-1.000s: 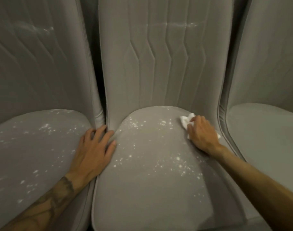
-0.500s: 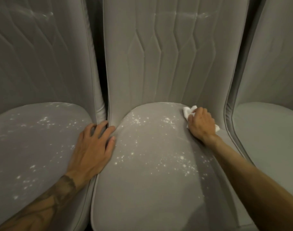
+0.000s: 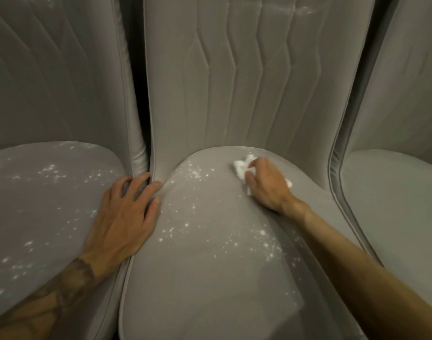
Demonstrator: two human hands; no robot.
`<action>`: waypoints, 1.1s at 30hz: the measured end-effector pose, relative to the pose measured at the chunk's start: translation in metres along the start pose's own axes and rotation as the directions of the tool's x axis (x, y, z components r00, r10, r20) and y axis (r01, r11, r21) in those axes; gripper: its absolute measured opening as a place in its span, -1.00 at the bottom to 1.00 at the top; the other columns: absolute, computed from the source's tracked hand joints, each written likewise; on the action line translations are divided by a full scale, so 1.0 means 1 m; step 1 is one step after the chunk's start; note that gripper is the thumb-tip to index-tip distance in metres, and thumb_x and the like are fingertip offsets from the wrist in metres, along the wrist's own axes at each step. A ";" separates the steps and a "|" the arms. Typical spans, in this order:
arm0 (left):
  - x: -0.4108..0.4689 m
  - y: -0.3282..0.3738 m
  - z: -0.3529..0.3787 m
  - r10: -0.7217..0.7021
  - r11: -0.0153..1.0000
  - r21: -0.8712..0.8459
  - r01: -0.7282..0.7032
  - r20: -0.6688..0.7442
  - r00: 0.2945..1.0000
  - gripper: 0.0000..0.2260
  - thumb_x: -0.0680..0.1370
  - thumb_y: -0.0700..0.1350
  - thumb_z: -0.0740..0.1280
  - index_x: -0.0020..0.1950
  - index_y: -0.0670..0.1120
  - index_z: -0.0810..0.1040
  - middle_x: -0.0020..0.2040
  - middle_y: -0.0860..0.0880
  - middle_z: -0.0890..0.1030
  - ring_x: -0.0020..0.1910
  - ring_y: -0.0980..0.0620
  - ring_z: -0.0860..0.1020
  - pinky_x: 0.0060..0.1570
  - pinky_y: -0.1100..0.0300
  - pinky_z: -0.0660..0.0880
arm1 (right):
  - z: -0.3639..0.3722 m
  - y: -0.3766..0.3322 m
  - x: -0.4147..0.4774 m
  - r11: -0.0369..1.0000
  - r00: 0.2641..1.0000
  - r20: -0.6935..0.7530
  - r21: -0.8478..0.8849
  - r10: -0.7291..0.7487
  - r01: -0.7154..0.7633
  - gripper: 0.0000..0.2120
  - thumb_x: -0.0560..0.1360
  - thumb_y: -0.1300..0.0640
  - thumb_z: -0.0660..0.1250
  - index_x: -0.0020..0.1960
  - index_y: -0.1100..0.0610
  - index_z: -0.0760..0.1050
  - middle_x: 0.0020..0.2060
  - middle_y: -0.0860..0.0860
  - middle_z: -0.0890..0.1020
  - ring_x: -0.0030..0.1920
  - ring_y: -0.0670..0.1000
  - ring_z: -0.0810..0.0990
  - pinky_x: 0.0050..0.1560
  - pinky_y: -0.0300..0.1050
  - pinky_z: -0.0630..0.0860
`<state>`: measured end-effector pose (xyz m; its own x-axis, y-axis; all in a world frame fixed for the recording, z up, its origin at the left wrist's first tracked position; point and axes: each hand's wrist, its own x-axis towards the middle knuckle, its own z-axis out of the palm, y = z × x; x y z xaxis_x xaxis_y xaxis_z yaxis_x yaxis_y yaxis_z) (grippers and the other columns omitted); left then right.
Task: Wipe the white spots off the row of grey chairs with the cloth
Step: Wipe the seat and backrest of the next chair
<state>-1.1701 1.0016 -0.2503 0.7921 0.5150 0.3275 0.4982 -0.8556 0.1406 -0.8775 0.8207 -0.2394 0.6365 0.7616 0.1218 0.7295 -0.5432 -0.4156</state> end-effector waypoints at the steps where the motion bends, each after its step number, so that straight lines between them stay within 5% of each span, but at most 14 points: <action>1: 0.000 0.000 0.000 0.002 1.000 0.001 -0.002 -0.002 1.000 -0.58 0.67 0.07 0.10 0.45 -0.04 0.51 0.48 -0.10 0.45 0.35 -0.27 0.40 0.26 -0.24 0.45 | -0.001 0.001 -0.006 0.998 0.997 0.044 0.008 -0.069 0.069 -0.78 0.65 -0.02 0.15 0.13 0.13 0.40 0.09 0.11 0.51 0.03 0.14 0.48 0.10 0.03 0.41; 3: 0.000 -0.001 0.001 0.006 1.000 0.006 -0.006 -0.007 1.000 -0.58 0.67 0.07 0.11 0.44 -0.04 0.51 0.48 -0.10 0.45 0.34 -0.27 0.40 0.26 -0.25 0.45 | -0.014 0.017 -0.007 0.997 0.994 0.079 -0.006 -0.074 0.075 -0.78 0.65 -0.04 0.15 0.13 0.11 0.40 0.08 0.09 0.51 0.03 0.12 0.49 0.09 0.00 0.40; 8: 0.000 -0.002 0.001 0.000 1.000 -0.005 0.000 -0.001 1.000 -0.59 0.67 0.07 0.12 0.44 -0.04 0.51 0.48 -0.10 0.45 0.35 -0.27 0.39 0.26 -0.25 0.46 | -0.018 0.017 0.012 0.972 0.975 -0.080 -0.099 0.205 -0.213 -0.70 0.66 0.08 0.12 0.22 0.29 0.40 0.19 0.26 0.50 0.17 0.27 0.47 0.21 0.11 0.39; 13: 0.000 -0.002 0.002 -0.001 1.000 -0.002 0.001 -0.005 1.000 -0.58 0.67 0.07 0.11 0.44 -0.04 0.50 0.47 -0.09 0.45 0.35 -0.24 0.39 0.24 -0.24 0.47 | 0.009 -0.025 -0.008 0.994 0.990 0.084 0.003 -0.110 0.110 -0.77 0.65 -0.03 0.12 0.15 0.10 0.39 0.09 0.09 0.49 0.00 0.10 0.47 0.04 -0.01 0.39; 18: -0.001 -0.003 0.003 -0.007 1.000 0.015 0.007 -0.001 1.000 -0.60 0.67 0.07 0.11 0.45 -0.01 0.49 0.48 -0.06 0.43 0.35 -0.23 0.39 0.25 -0.22 0.47 | -0.005 -0.009 0.020 0.985 0.990 -0.024 -0.100 0.142 -0.143 -0.71 0.66 0.06 0.10 0.22 0.26 0.39 0.19 0.22 0.49 0.13 0.24 0.48 0.20 0.14 0.41; 24: 0.000 -0.003 0.004 -0.002 1.000 0.015 0.002 -0.015 1.000 -0.61 0.67 0.06 0.12 0.44 -0.01 0.49 0.48 -0.06 0.44 0.35 -0.23 0.39 0.25 -0.20 0.47 | 0.021 -0.046 -0.004 0.977 0.969 0.125 -0.003 -0.213 0.215 -0.77 0.65 -0.03 0.12 0.17 0.10 0.38 0.11 0.10 0.50 0.03 0.13 0.49 0.09 0.03 0.41; 29: 0.000 -0.003 0.006 0.001 1.000 0.016 -0.001 -0.021 1.000 -0.60 0.67 0.06 0.12 0.44 -0.01 0.50 0.47 -0.07 0.45 0.35 -0.22 0.39 0.26 -0.19 0.46 | 0.008 -0.034 0.029 0.994 0.997 0.005 -0.083 0.075 -0.074 -0.71 0.66 0.06 0.11 0.23 0.25 0.40 0.21 0.21 0.49 0.17 0.23 0.47 0.24 0.14 0.39; 33: -0.001 -0.006 0.008 -0.003 1.000 0.013 0.003 -0.020 1.000 -0.60 0.67 0.08 0.11 0.45 0.01 0.48 0.48 -0.04 0.43 0.36 -0.20 0.38 0.27 -0.18 0.45 | 0.032 -0.074 -0.004 0.978 0.972 0.105 0.026 -0.210 0.208 -0.75 0.64 0.00 0.12 0.19 0.14 0.40 0.13 0.15 0.51 0.08 0.18 0.48 0.15 0.10 0.42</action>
<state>-1.1707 1.0065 -0.2585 0.7832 0.5165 0.3461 0.5055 -0.8531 0.1291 -0.9420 0.8690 -0.2382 0.4394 0.8913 0.1113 0.8392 -0.3632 -0.4048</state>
